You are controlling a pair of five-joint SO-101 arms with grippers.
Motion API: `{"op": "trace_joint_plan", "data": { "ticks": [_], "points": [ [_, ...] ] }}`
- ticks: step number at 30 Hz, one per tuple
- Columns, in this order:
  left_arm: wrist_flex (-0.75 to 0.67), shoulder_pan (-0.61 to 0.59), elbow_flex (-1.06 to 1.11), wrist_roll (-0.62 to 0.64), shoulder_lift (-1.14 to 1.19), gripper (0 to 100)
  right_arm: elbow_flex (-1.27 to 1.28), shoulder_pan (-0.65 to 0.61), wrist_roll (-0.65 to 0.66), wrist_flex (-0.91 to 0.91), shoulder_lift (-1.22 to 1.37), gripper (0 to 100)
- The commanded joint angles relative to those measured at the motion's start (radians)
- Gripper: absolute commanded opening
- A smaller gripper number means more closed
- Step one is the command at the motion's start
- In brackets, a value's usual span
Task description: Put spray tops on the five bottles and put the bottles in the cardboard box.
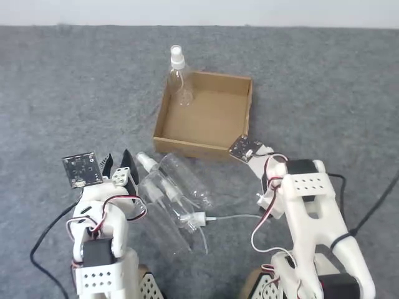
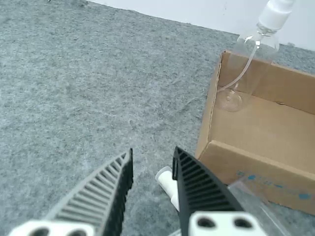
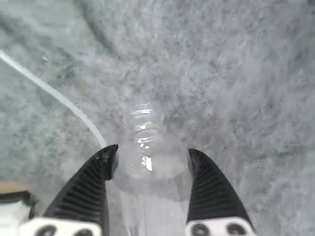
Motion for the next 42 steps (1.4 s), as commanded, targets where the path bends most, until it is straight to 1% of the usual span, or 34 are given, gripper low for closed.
{"op": "trace_joint_plan", "data": {
  "ticks": [1, 5, 8, 13, 17, 21, 25, 27, 30, 32, 42],
  "points": [
    [-0.003, 0.003, -0.013, -0.008, -0.017, 13, -0.153, 0.010, -0.040, 0.116, -0.010, 0.6],
    [-0.003, 0.003, -0.013, -0.008, -0.017, 13, -0.232, 0.002, -0.163, 0.199, -0.010, 0.6],
    [-0.003, 0.003, -0.013, -0.008, -0.017, 13, -0.281, 0.002, -0.226, 0.246, -0.012, 0.6],
    [-0.003, 0.003, -0.013, -0.008, -0.017, 13, -0.338, 0.007, -0.252, 0.325, -0.027, 0.6],
    [-0.003, 0.002, -0.013, -0.008, -0.017, 13, -0.344, 0.002, -0.269, 0.375, -0.165, 0.6],
    [-0.003, 0.002, -0.013, -0.008, -0.017, 13, -0.322, 0.002, -0.388, 0.375, -0.351, 0.6],
    [-0.003, 0.003, -0.013, -0.008, -0.017, 13, -0.295, -0.018, -0.456, 0.374, -0.476, 0.6],
    [-0.003, 0.003, -0.013, -0.008, -0.017, 13, -0.290, -0.035, -0.494, 0.375, -0.513, 0.6],
    [-0.003, 0.003, -0.013, -0.008, -0.017, 13, -0.287, -0.059, -0.608, 0.364, -0.545, 0.6],
    [-0.003, 0.003, -0.013, -0.008, -0.017, 13, -0.287, -0.076, -0.660, 0.358, -0.562, 0.6],
    [-0.003, -0.002, -0.013, -0.008, -0.017, 13, -0.282, -0.088, -0.806, 0.199, -0.631, 0.6]
  ]
}}
